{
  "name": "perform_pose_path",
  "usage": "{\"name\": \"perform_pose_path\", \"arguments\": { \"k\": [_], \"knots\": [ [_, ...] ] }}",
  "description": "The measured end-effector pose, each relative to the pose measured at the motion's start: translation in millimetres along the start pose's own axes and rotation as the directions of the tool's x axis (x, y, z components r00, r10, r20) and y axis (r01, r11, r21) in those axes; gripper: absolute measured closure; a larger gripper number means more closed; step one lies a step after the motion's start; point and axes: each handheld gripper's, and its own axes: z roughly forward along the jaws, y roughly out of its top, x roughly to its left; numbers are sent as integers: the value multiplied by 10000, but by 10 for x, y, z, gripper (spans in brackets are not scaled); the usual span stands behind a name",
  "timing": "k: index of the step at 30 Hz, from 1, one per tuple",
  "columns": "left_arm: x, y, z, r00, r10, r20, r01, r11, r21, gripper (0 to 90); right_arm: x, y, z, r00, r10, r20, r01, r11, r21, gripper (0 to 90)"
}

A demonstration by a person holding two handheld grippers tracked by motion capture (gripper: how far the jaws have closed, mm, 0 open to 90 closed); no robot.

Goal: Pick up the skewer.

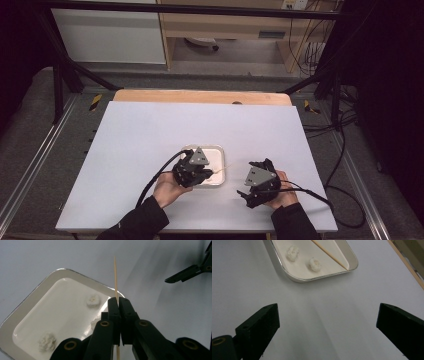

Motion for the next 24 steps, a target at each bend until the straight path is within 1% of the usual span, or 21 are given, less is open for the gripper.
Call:
{"name": "perform_pose_path", "arguments": {
  "k": [3, 5, 7, 8, 9, 10, 11, 13, 15, 18, 19, 20, 21, 22, 24],
  "knots": [
    [-42, 70, 36, 9998, 180, 87, -180, 9998, 74, 883, 14, 12, 3, 9996, -292, 36, 292, 9995, 71, 72],
    [-71, 109, 60, 9994, 351, 63, -351, 9993, 143, 883, 17, 15, -7, 9985, -536, 84, 535, 9984, 181, 83],
    [-80, 139, 96, 9990, 352, 276, -357, 9992, 171, 883, 20, 12, -21, 9979, -628, 133, 627, 9980, 103, 98],
    [-86, 161, 120, 9988, 394, 301, -402, 9988, 274, 883, 16, 14, -31, 9977, -667, 86, 666, 9978, 31, 106],
    [-95, 178, 140, 9985, 430, 348, -442, 9985, 337, 883, 14, 23, -45, 9972, -746, 75, 745, 9972, 89, 105],
    [-111, 193, 154, 9981, 524, 336, -538, 9977, 418, 883, 10, 33, -65, 9957, -907, 172, 903, 9957, 212, 106],
    [-130, 199, 157, 9977, 629, 235, -638, 9971, 417, 883, 12, 38, -88, 9947, -1000, 240, 994, 9948, 240, 114],
    [-142, 207, 174, 9971, 508, 558, -526, 9981, 311, 883, 26, 32, -133, 9937, -1094, 258, 1094, 9940, 5, 143],
    [-169, 228, 214, 9969, 614, 483, -636, 9969, 462, 883, 37, 37, -160, 9903, -1365, 247, 1369, 9905, -133, 174],
    [-222, 246, 265, 9960, 656, 601, -683, 9967, 428, 883, 60, 48, -183, 9831, -1791, 383, 1800, 9834, -218, 229],
    [-235, 259, 281, 9951, 771, 612, -805, 9952, 549, 883, 70, 45, -184, 9817, -1860, 407, 1874, 9817, -327, 247],
    [-251, 269, 297, 9949, 844, 551, -877, 9943, 602, 883, 70, 45, -175, 9783, -2023, 438, 2038, 9784, -331, 263],
    [-260, 276, 308, 9946, 861, 576, -895, 9943, 582, 883, 76, 42, -167, 9749, -2174, 484, 2187, 9755, -241, 287],
    [-268, 284, 315, 9942, 870, 636, -909, 9940, 614, 883, 82, 34, -154, 9698, -2385, 507, 2396, 9707, -169, 309],
    [-289, 305, 329, 9935, 947, 635, -989, 9928, 669, 883, 100, 20, -136, 9563, -2871, 548, 2868, 9579, 142, 355]
  ]
}}
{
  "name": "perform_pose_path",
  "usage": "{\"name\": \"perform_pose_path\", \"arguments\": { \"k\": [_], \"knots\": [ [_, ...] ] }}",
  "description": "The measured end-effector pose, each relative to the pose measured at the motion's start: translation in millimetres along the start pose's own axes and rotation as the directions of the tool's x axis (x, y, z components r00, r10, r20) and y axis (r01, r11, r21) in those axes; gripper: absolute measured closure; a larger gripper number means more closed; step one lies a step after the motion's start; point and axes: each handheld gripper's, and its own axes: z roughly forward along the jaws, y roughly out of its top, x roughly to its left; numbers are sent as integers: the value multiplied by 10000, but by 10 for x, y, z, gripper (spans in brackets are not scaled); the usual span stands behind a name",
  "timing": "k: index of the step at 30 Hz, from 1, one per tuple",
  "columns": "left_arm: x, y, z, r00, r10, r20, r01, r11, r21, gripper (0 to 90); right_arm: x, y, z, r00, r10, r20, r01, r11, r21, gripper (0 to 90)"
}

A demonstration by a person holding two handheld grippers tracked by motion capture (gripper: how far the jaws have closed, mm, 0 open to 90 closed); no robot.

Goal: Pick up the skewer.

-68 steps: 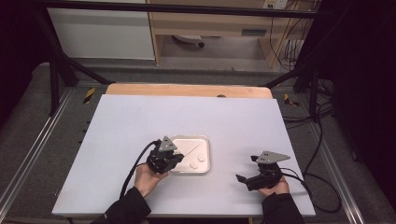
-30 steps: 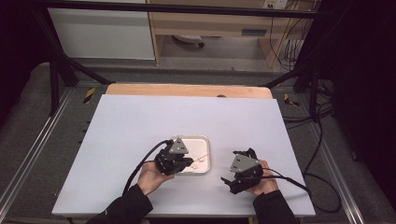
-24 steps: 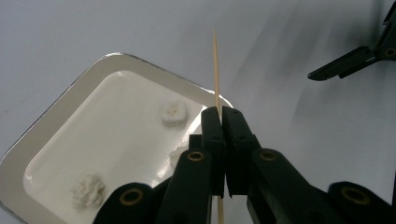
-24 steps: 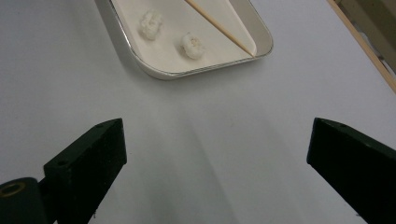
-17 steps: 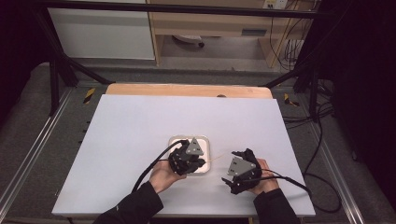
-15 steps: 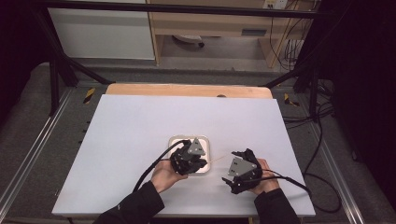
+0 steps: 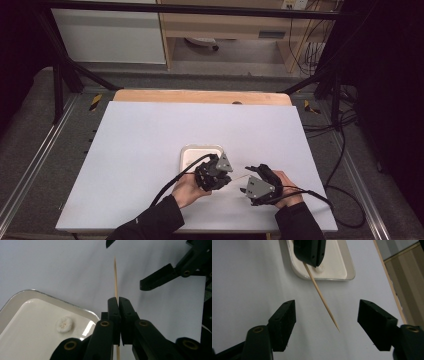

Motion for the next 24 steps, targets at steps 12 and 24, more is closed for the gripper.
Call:
{"name": "perform_pose_path", "arguments": {
  "k": [12, 24],
  "knots": [
    [-39, 80, 91, 9996, 199, 192, -205, 9994, 284, 883, 93, -16, 72, 9827, -1846, 161, 1839, 9822, 371, 569],
    [-82, 124, 132, 9988, 393, 306, -403, 9986, 332, 883, 103, -6, 102, 9680, -2501, -191, 2506, 9675, 323, 725]
  ]
}}
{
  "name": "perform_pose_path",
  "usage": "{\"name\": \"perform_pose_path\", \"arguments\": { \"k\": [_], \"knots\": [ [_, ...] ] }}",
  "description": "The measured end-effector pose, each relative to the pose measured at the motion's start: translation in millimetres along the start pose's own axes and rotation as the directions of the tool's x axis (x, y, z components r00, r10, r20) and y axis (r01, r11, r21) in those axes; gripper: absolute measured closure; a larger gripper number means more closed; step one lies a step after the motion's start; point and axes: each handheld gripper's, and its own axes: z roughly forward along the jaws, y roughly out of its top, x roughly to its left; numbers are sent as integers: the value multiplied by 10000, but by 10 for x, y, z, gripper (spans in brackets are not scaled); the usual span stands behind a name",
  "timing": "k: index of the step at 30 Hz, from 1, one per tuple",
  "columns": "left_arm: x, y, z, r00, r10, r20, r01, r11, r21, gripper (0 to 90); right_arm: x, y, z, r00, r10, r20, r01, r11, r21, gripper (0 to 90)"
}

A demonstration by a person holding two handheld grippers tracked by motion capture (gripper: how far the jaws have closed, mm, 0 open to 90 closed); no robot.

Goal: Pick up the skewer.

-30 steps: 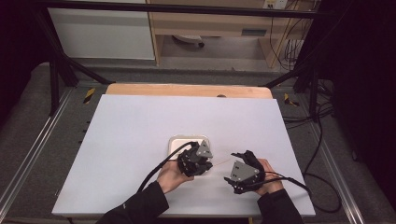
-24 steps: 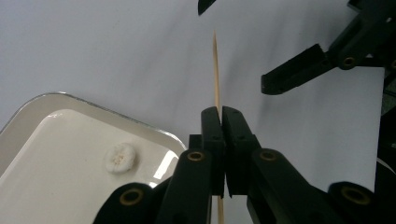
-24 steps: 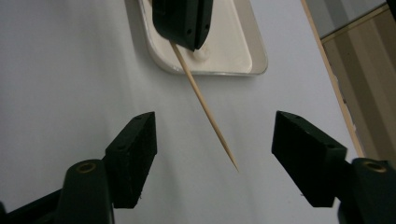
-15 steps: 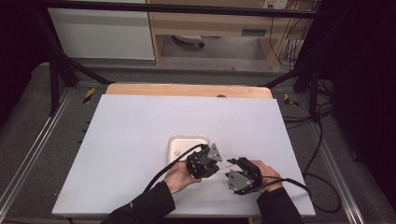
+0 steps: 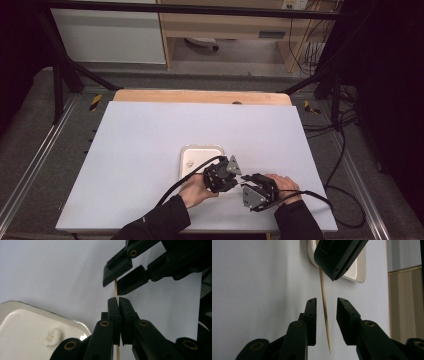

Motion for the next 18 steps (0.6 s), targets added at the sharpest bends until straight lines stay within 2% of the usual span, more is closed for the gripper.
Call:
{"name": "perform_pose_path", "arguments": {
  "k": [2, 8, 18],
  "knots": [
    [0, 0, -1, 10000, -8, -27, 8, 10000, 17, 883, -10, -4, 0, 9990, -449, 67, 449, 9990, 81, 750],
    [-3, -2, 4, 10000, 9, 8, -9, 10000, 58, 884, -17, -12, -5, 9957, -924, -83, 925, 9956, 121, 824],
    [7, -4, 25, 10000, -38, 70, 38, 9999, 99, 884, -8, -11, 9, 9919, -1250, -231, 1255, 9919, 210, 882]
  ]
}}
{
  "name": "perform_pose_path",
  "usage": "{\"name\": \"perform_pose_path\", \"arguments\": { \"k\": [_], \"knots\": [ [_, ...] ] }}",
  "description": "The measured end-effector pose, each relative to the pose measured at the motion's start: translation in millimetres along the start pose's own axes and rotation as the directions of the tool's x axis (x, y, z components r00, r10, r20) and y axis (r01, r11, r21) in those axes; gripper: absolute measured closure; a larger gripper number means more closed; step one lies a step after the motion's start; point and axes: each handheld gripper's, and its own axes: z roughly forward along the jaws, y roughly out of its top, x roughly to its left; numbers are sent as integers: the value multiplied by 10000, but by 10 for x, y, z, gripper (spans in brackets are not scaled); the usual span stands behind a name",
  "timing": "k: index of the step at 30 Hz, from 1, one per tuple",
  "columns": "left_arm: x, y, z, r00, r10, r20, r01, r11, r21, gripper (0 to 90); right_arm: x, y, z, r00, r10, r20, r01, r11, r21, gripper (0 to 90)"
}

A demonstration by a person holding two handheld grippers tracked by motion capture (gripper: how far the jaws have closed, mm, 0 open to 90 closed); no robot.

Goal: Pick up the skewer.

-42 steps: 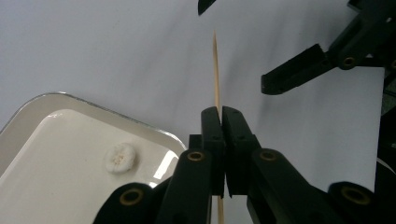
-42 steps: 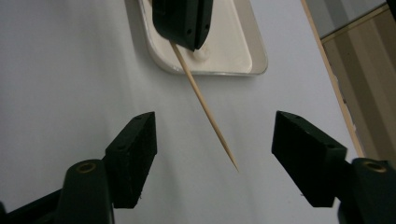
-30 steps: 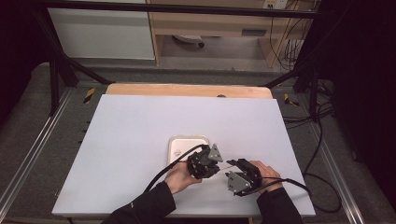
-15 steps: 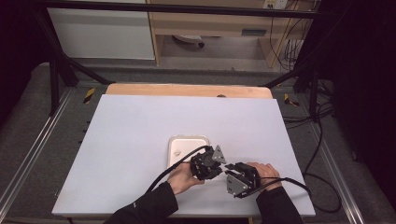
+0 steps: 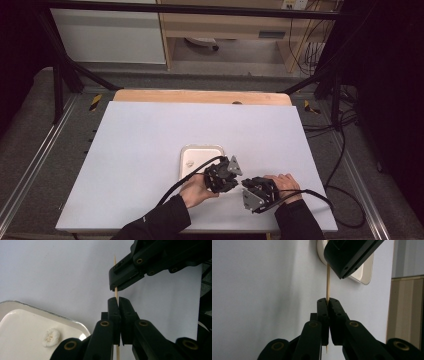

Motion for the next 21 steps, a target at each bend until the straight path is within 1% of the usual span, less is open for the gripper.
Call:
{"name": "perform_pose_path", "arguments": {
  "k": [4, 5, 8, 11, 12, 14, 16, 18, 21],
  "knots": [
    [-4, 2, -5, 10000, 4, 52, -4, 10000, -34, 883, 9, 1, -11, 10000, 24, -50, -24, 10000, 6, 888],
    [1, 4, -14, 9999, -6, 113, 6, 10000, -18, 882, 6, 0, -16, 10000, 2, 0, -2, 10000, 8, 889],
    [16, 5, -45, 9998, -88, 175, 87, 10000, 32, 876, -1, 5, -32, 9999, 104, 19, -104, 9999, -10, 889],
    [23, -4, -94, 10000, 88, 30, -89, 9998, 187, 855, -17, 6, -34, 9999, 111, 32, -112, 9997, 208, 890],
    [29, -8, -116, 9998, 182, -56, -180, 9994, 287, 835, -22, 2, -31, 10000, 74, 33, -75, 9996, 284, 890],
    [45, -14, -150, 9997, 222, -128, -217, 9990, 399, 786, -31, -5, -30, 10000, 47, 22, -48, 9992, 388, 890],
    [67, -20, -176, 9995, 251, -170, -241, 9978, 611, 714, -39, -6, -31, 10000, 55, 30, -56, 9990, 451, 890],
    [85, -27, -195, 9990, 361, -268, -337, 9960, 826, 662, -49, -6, -37, 10000, -8, 18, 7, 9987, 506, 890],
    [125, -43, -202, 9995, 296, -102, -282, 9923, 1204, 568, -64, -5, -39, 10000, -85, 18, 84, 9982, 600, 890]
  ]
}}
